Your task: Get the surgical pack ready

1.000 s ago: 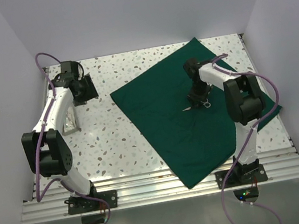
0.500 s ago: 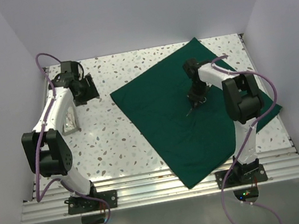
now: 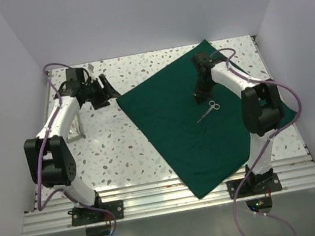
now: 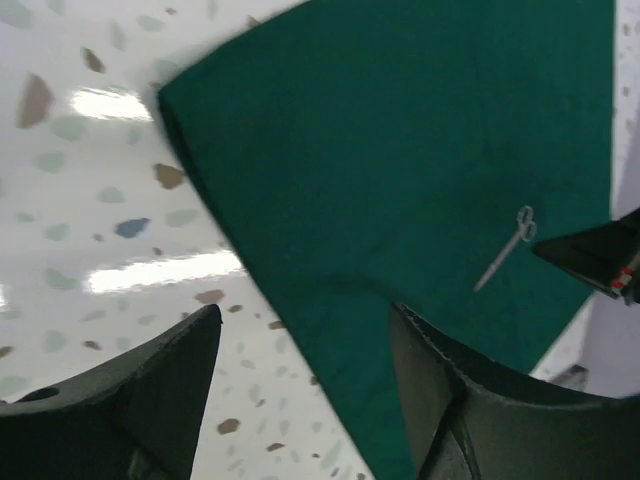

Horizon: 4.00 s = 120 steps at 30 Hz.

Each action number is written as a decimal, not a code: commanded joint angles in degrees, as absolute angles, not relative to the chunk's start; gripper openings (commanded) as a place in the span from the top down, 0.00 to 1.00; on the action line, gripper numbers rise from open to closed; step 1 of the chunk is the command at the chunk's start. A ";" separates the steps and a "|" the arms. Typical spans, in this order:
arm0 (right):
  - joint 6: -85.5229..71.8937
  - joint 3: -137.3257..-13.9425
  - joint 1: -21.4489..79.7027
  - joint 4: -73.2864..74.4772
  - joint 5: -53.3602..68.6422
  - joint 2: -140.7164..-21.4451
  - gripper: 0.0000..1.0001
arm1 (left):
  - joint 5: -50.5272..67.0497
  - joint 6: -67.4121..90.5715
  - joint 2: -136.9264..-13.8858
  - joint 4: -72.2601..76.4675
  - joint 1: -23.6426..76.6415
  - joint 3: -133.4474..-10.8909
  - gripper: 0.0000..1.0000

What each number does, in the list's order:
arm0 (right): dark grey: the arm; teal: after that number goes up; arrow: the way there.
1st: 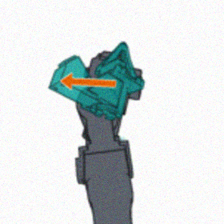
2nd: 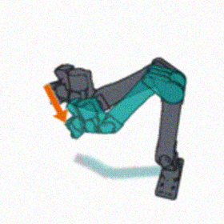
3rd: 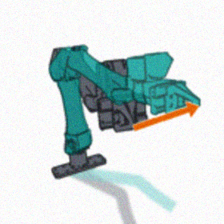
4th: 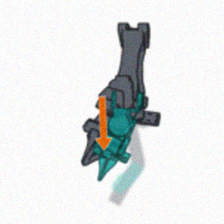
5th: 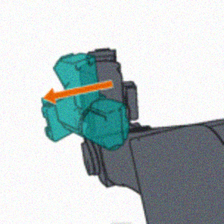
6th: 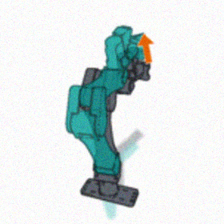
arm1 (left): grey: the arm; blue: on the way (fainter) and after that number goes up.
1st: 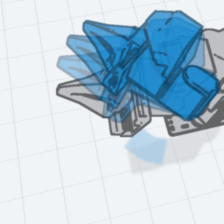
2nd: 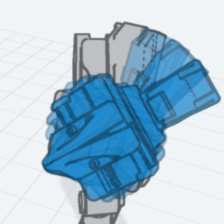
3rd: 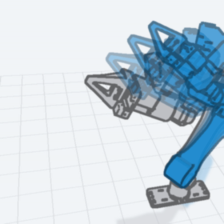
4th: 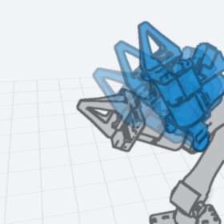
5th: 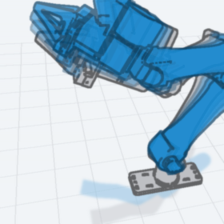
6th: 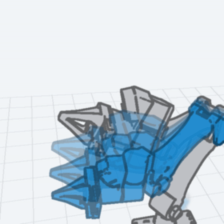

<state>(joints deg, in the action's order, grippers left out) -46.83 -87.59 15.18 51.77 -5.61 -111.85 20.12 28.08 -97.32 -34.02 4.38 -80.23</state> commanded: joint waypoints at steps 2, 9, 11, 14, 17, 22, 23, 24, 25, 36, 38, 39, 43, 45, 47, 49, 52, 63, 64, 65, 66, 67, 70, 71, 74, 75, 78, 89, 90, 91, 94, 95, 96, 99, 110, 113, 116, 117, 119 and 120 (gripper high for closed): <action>-34.81 -90.70 19.24 45.53 3.69 -105.82 1.00 | 37.70 39.98 -95.36 -16.54 6.59 -74.62 0.26; -40.17 -83.77 16.45 46.33 -3.87 -104.06 0.64 | 32.79 39.90 -97.03 -21.09 12.82 -79.63 0.25; -40.52 -80.69 15.65 43.25 -3.17 -104.85 0.63 | 31.82 39.03 -97.21 -22.58 13.71 -80.15 0.25; -40.96 -78.40 15.20 41.23 -1.23 -105.99 0.64 | 30.15 37.10 -97.73 -25.04 14.68 -80.86 0.25; -41.57 -75.86 15.03 39.47 -1.41 -105.65 0.64 | 29.10 35.34 -97.56 -26.45 14.77 -81.30 0.25; -42.19 -73.74 14.94 38.06 -1.59 -106.61 0.64 | 28.48 32.96 -98.26 -28.39 14.77 -82.79 0.25; -42.54 -73.74 14.94 38.32 -1.76 -107.05 0.64 | 28.74 32.78 -98.44 -28.74 14.85 -82.97 0.25; -42.71 -73.57 14.94 38.32 -1.84 -107.75 0.64 | 28.83 32.70 -98.52 -28.83 14.85 -83.14 0.25; -42.80 -73.13 14.85 37.89 -1.76 -108.01 0.64 | 28.92 32.61 -98.87 -28.83 14.77 -83.14 0.25; -43.85 -69.96 14.94 36.30 -2.46 -110.56 0.60 | 30.15 31.64 -100.02 -29.53 14.68 -83.76 0.25; -43.77 -69.61 14.94 35.95 -2.46 -110.22 0.60 | 30.32 31.73 -100.20 -29.53 14.76 -83.76 0.25; -43.68 -69.26 14.85 35.43 -3.42 -109.69 0.60 | 30.32 31.73 -100.20 -29.53 14.68 -83.76 0.25; -42.80 -69.70 14.68 39.01 -5.27 -107.76 0.60 | 30.24 31.64 -100.46 -29.79 14.68 -83.93 0.25; -43.15 -68.04 14.68 39.20 -5.27 -106.26 0.60 | 30.32 31.73 -100.37 -29.62 14.68 -83.94 0.25; -43.33 -67.33 14.41 37.97 -4.66 -106.87 0.60 | 30.41 31.82 -100.55 -29.36 14.68 -84.02 0.25; -43.33 -67.67 14.41 37.44 -4.13 -108.27 0.61 | 30.67 31.82 -100.81 -29.36 14.68 -84.20 0.25; -43.59 -67.24 14.33 36.04 -3.78 -109.60 0.61 | 30.94 31.99 -100.81 -29.44 14.68 -84.20 0.25; -44.39 -64.77 13.36 33.13 -1.14 -111.62 0.82 | 30.15 31.64 -100.11 -30.41 14.24 -83.94 0.25; -44.12 -65.56 13.10 33.92 -1.14 -112.32 0.85 | 30.23 31.64 -100.11 -30.41 14.33 -83.94 0.25; -43.95 -66.52 13.18 35.06 -1.23 -112.50 0.87 | 30.23 31.81 -100.11 -30.41 14.33 -84.02 0.25; -43.77 -67.32 13.10 35.68 -0.88 -112.50 0.90 | 30.41 31.82 -100.02 -30.50 14.33 -84.02 0.25; -43.51 -67.32 13.18 35.60 -0.70 -112.24 0.90 | 30.24 31.82 -99.93 -30.59 14.33 -84.02 0.25; -42.63 -67.85 13.10 36.56 -0.53 -112.76 0.98 | 30.15 31.82 -99.93 -30.50 14.33 -83.93 0.25; -42.10 -68.37 13.10 36.91 -0.27 -112.76 1.00 | 30.23 31.90 -99.93 -30.50 14.33 -83.94 0.25; -39.82 -69.25 13.10 37.27 -0.09 -109.62 1.00 | 30.23 31.90 -99.84 -30.59 14.33 -84.11 0.25; -37.90 -70.48 13.10 37.00 -0.09 -108.38 1.00 | 30.15 31.82 -99.58 -30.67 14.33 -84.11 0.25; -33.51 -75.05 13.27 40.23 3.42 -105.91 1.00 | 30.15 31.90 -99.67 -30.50 14.33 -84.02 0.25; -32.34 -72.59 13.18 42.63 5.02 -103.36 0.78 | 31.46 32.61 -100.02 -29.36 14.33 -82.88 0.25; -32.52 -73.03 13.18 41.50 3.10 -103.53 0.70 | 31.55 32.61 -100.02 -29.18 14.33 -82.79 0.25; -32.35 -73.82 13.18 41.31 2.12 -105.10 0.65 | 31.64 32.69 -100.02 -29.09 14.33 -82.44 0.25; -30.41 -79.09 13.09 43.33 0.18 -109.49 0.59 | 32.17 32.61 -100.02 -28.92 14.33 -82.27 0.25; -30.32 -80.41 13.01 43.59 0.35 -110.21 0.60 | 32.25 32.61 -100.02 -29.00 14.33 -82.27 0.25; -30.32 -80.85 13.09 43.68 0.87 -110.56 0.60 | 32.26 32.52 -100.02 -28.92 14.33 -82.18 0.25; -31.98 -79.90 13.27 42.81 1.93 -110.13 0.62 | 32.26 32.34 -99.84 -29.00 14.33 -82.18 0.25; -34.01 -74.80 15.11 43.59 2.81 -107.40 0.61 | 32.87 32.34 -100.63 -28.48 14.33 -82.09 0.25; -34.80 -74.09 15.82 42.46 3.16 -108.19 0.62 | 33.31 32.52 -100.81 -28.30 14.33 -82.18 0.25; -35.42 -74.27 16.70 41.84 2.55 -110.21 0.62 | 33.31 32.43 -100.72 -28.39 14.33 -82.00 0.25; -35.59 -74.62 16.61 42.10 2.46 -111.17 0.62 | 33.14 32.34 -100.64 -28.39 14.33 -81.83 0.25; -36.47 -75.58 16.70 43.41 2.02 -113.46 0.63 | 33.14 32.26 -100.46 -28.39 14.33 -81.74 0.25; -36.74 -75.76 16.79 43.68 1.67 -113.90 0.64 | 33.13 32.26 -100.37 -28.39 14.33 -81.56 0.25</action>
<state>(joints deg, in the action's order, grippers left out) -34.59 -75.20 15.99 43.13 2.35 -110.89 31.75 33.32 -100.53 -30.02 14.66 -81.84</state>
